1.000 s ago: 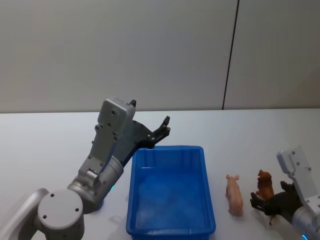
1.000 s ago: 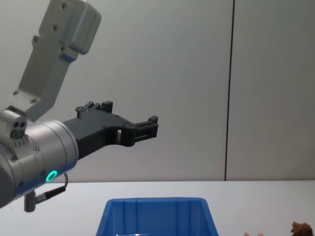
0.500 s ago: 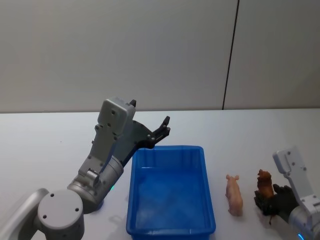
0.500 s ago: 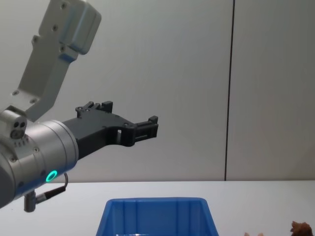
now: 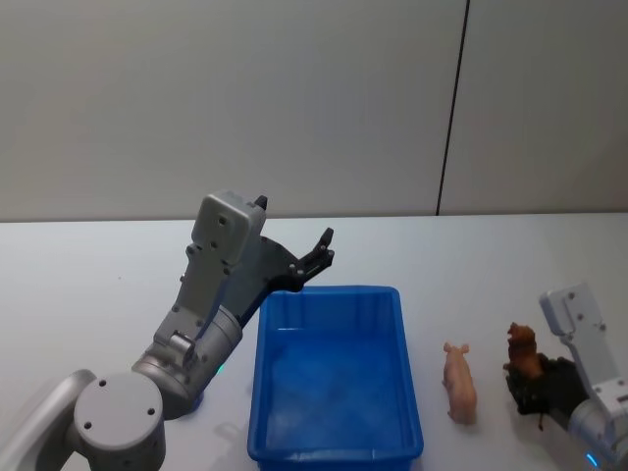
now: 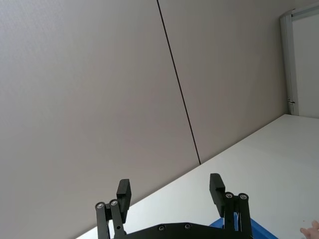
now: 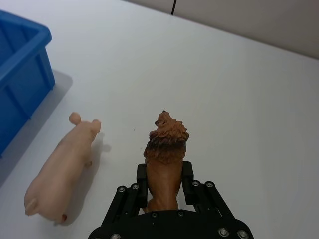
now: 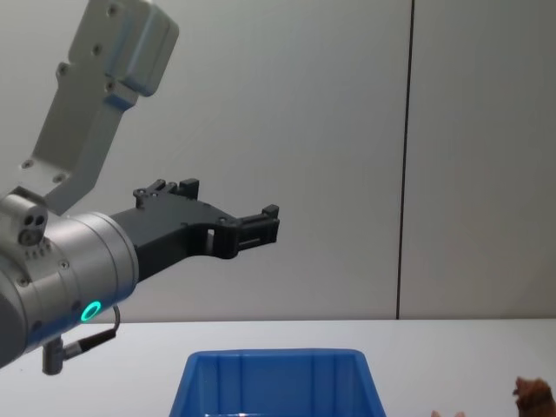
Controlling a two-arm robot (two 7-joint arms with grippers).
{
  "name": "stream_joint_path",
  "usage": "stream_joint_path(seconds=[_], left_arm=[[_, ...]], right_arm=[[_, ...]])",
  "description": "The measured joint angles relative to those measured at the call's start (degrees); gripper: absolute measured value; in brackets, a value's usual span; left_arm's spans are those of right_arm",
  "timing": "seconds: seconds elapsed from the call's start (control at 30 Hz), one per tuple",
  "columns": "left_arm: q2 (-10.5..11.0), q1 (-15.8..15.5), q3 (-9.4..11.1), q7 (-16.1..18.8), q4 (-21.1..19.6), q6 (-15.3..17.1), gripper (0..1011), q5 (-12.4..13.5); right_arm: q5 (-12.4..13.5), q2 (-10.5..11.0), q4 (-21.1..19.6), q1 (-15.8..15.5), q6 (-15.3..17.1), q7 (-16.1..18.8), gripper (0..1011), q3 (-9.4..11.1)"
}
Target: Pick up the two dolls from the table and place them into the box.
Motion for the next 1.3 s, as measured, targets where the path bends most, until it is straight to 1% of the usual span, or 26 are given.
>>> stream_joint_path(seconds=[0.13, 0.33, 0.43, 0.47, 0.5, 0.6, 0.63, 0.7, 0.8, 0.9, 0.97, 1.03, 1.1, 1.3], left_arm=[[0.0, 0.0, 0.0, 0.0, 0.0, 0.0, 1001, 0.0], [0.0, 0.0, 0.0, 0.0, 0.0, 0.0, 1001, 0.0], [0.0, 0.0, 0.0, 0.0, 0.0, 0.0, 1001, 0.0], [0.0, 0.0, 0.0, 0.0, 0.0, 0.0, 1001, 0.0], [0.0, 0.0, 0.0, 0.0, 0.0, 0.0, 1001, 0.0], [0.0, 0.0, 0.0, 0.0, 0.0, 0.0, 1001, 0.0], [0.0, 0.0, 0.0, 0.0, 0.0, 0.0, 1001, 0.0], [0.0, 0.0, 0.0, 0.0, 0.0, 0.0, 1001, 0.0], [0.0, 0.0, 0.0, 0.0, 0.0, 0.0, 1001, 0.0], [0.0, 0.0, 0.0, 0.0, 0.0, 0.0, 1001, 0.0], [0.0, 0.0, 0.0, 0.0, 0.0, 0.0, 1001, 0.0], [0.0, 0.0, 0.0, 0.0, 0.0, 0.0, 1001, 0.0], [0.0, 0.0, 0.0, 0.0, 0.0, 0.0, 1001, 0.0], [0.0, 0.0, 0.0, 0.0, 0.0, 0.0, 1001, 0.0]], right_arm=[[-0.27, 0.01, -0.44, -0.07, -1.56, -0.69, 384, 0.2], [-0.98, 0.1, -1.52, -0.2, -5.11, -1.62, 384, 0.51], [-1.19, 0.14, -2.0, -0.2, -6.39, -1.7, 384, 0.65], [-1.28, 0.15, -2.31, -0.2, -7.39, -1.69, 383, 0.7], [-1.28, 0.15, -2.31, -0.2, -7.39, -1.69, 384, 0.7], [-1.32, 0.17, -3.21, -0.09, -9.7, -1.06, 384, 0.85], [-1.32, 0.17, -3.21, -0.09, -9.7, -1.06, 384, 0.85], [-1.13, 0.17, -3.88, 0.06, -11.37, 0.03, 383, 0.92], [-0.8, 0.13, -4.38, 0.23, -12.3, 0.99, 383, 0.94], [-0.09, -0.02, -5.1, 0.55, -13.61, 2.99, 384, 0.93], [0.05, -0.04, -5.23, 0.62, -13.79, 3.41, 384, 0.92], [0.71, -0.23, -5.62, 0.93, -14.39, 5.33, 384, 0.81], [1.02, -0.37, -5.8, 1.14, -14.55, 6.26, 383, 0.69], [2.36, -1.11, -6.02, 2.06, -14.49, 10.53, 384, 0.08]])
